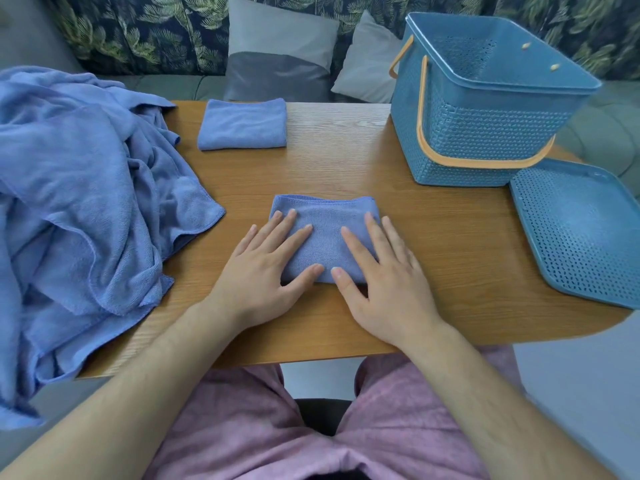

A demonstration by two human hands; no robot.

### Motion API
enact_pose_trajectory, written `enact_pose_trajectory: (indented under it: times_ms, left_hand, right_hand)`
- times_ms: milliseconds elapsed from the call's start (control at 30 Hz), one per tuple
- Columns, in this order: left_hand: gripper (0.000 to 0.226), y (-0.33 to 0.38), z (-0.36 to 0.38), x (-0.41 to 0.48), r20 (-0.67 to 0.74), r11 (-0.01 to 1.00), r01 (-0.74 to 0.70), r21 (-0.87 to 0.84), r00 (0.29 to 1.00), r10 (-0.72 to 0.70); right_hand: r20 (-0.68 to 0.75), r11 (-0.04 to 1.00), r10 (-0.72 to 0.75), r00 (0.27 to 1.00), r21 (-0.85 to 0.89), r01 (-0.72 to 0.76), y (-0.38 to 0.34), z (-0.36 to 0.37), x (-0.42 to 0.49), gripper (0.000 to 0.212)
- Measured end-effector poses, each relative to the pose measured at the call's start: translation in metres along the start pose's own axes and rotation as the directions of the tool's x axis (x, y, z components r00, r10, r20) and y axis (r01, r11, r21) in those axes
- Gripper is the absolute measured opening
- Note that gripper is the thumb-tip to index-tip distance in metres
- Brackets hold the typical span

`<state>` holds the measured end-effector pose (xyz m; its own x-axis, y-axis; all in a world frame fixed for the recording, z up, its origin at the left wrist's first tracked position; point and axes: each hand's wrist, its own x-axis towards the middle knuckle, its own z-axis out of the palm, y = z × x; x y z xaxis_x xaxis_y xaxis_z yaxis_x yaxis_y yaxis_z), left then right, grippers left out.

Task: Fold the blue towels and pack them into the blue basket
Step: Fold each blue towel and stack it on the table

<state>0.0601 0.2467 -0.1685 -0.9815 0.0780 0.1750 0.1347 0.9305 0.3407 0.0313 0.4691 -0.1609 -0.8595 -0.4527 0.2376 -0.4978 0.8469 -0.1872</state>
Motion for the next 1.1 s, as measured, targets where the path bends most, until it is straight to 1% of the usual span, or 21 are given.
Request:
enact_pose_trajectory:
  times_ms: [67, 100, 133, 200, 233, 267, 333, 367, 400, 433, 500, 533, 667, 800, 867, 933, 1033, 1100]
  left_hand:
    - [0.076, 0.0, 0.001, 0.008, 0.009, 1.0, 0.0, -0.014, 1.0, 0.0]
    - [0.076, 0.0, 0.001, 0.016, 0.021, 1.0, -0.003, -0.02, 1.0, 0.003]
    - [0.076, 0.0, 0.002, 0.026, 0.032, 1.0, -0.004, -0.018, 0.999, 0.004]
    - [0.077, 0.0, 0.004, 0.048, 0.021, 1.0, -0.001, 0.024, 1.0, 0.001]
    - [0.075, 0.001, 0.006, 0.06, -0.02, 0.999, 0.002, 0.054, 1.0, -0.001]
    - [0.071, 0.002, 0.009, 0.07, -0.091, 0.997, 0.002, 0.081, 0.996, 0.005]
    - [0.059, 0.009, 0.014, 0.084, -0.244, 0.992, -0.028, 0.119, 0.968, 0.057]
    - [0.053, 0.011, 0.018, 0.091, -0.287, 0.989, -0.054, 0.134, 0.953, 0.091]
    - [0.052, 0.011, 0.022, 0.099, -0.281, 0.988, -0.067, 0.139, 0.954, 0.104]
    - [0.055, 0.01, 0.025, 0.108, -0.23, 0.991, -0.058, 0.124, 0.969, 0.086]
    - [0.067, 0.006, 0.028, 0.129, -0.118, 0.997, 0.007, 0.071, 0.993, 0.001]
    - [0.068, 0.003, 0.031, 0.141, -0.087, 0.998, 0.037, 0.06, 0.996, -0.032]
    - [0.058, -0.011, 0.034, 0.194, -0.014, 0.993, 0.093, 0.072, 0.996, -0.093]
    - [0.058, -0.026, 0.036, 0.232, 0.017, 0.987, 0.161, 0.01, 0.987, -0.161]
    - [0.06, -0.03, 0.037, 0.245, 0.028, 0.985, 0.173, -0.014, 0.985, -0.173]
    - [0.062, -0.034, 0.039, 0.254, 0.029, 0.985, 0.171, -0.021, 0.985, -0.17]
    - [0.063, -0.038, 0.043, 0.256, -0.014, 0.99, 0.136, -0.045, 0.991, -0.137]
    - [0.062, -0.036, 0.043, 0.251, -0.074, 0.993, 0.108, -0.056, 0.991, -0.112]
  right_hand:
    - [-0.141, 0.995, -0.095, 0.985, -0.044, 0.09, -0.001, 0.003, 0.003, 0.047]
    - [-0.179, 0.992, -0.112, 0.977, -0.076, 0.1, -0.002, 0.005, 0.007, 0.041]
    - [-0.196, 0.992, -0.097, 0.976, -0.101, 0.078, -0.003, 0.007, 0.014, 0.037]
    - [-0.209, 0.994, -0.019, 0.978, -0.113, -0.005, -0.002, 0.012, 0.033, 0.037]
    - [-0.208, 0.992, 0.019, 0.978, -0.118, -0.045, 0.0, 0.015, 0.045, 0.038]
    - [-0.201, 0.988, 0.047, 0.978, -0.134, -0.075, 0.003, 0.019, 0.058, 0.038]
    - [-0.169, 0.978, 0.088, 0.982, -0.174, -0.117, 0.012, 0.026, 0.084, 0.037]
    - [-0.153, 0.973, 0.107, 0.982, -0.185, -0.135, 0.017, 0.028, 0.098, 0.036]
    - [-0.14, 0.969, 0.13, 0.981, -0.189, -0.156, 0.022, 0.03, 0.112, 0.037]
    - [-0.113, 0.967, 0.158, 0.981, -0.185, -0.177, 0.026, 0.031, 0.126, 0.04]
    - [-0.014, 0.962, 0.209, 0.978, -0.179, -0.208, 0.033, 0.032, 0.154, 0.048]
    - [0.026, 0.96, 0.224, 0.974, -0.178, -0.216, 0.036, 0.033, 0.168, 0.052]
    - [0.056, 0.963, 0.243, 0.968, -0.133, -0.234, 0.047, 0.041, 0.218, 0.059]
    - [0.074, 0.968, 0.246, 0.966, -0.074, -0.241, 0.059, 0.052, 0.253, 0.06]
    - [0.058, 0.969, 0.245, 0.968, -0.011, -0.245, 0.065, 0.056, 0.266, 0.057]
    - [0.036, 0.969, 0.246, 0.969, 0.016, -0.247, 0.069, 0.06, 0.273, 0.055]
    - [-0.001, 0.975, 0.224, 0.975, 0.017, -0.224, 0.071, 0.063, 0.275, 0.055]
    - [-0.077, 0.983, 0.182, 0.98, 0.023, -0.181, 0.069, 0.063, 0.271, 0.053]
